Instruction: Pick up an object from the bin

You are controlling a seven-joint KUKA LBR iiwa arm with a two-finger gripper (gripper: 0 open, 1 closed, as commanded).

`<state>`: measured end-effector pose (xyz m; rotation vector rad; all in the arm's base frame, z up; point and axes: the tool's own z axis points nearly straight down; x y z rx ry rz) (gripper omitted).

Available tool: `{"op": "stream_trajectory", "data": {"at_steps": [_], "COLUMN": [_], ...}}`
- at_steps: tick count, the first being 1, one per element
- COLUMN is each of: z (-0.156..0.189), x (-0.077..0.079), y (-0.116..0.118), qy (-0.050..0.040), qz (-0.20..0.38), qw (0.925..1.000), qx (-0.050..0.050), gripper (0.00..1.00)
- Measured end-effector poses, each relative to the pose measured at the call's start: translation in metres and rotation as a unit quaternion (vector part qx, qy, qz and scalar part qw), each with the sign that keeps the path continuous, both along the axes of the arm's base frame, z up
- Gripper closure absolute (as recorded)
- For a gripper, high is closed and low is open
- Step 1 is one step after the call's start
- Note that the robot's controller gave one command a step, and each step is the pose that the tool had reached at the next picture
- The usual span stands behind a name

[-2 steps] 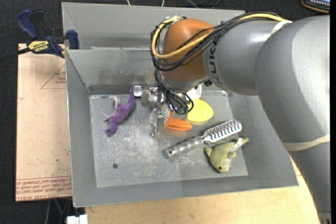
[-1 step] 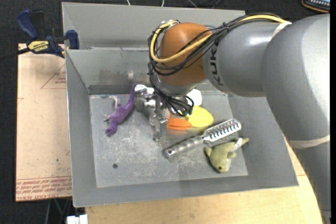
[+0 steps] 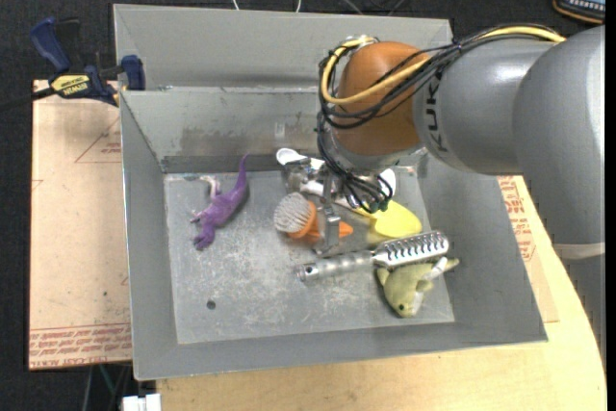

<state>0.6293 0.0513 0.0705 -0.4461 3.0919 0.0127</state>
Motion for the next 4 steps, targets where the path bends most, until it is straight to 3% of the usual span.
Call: {"op": "stream_trajectory", "data": {"at_steps": [1,4], "z": [0.0008,0.0084], "x": [0.0016,0.0017], "y": [-0.0183,-0.0177], "qy": [-0.0018,-0.0027], "qz": [0.096,0.094], "qw": [0.9954,0.9956], "qx": [0.004,0.005], "gripper": [1.00,1.00]}}
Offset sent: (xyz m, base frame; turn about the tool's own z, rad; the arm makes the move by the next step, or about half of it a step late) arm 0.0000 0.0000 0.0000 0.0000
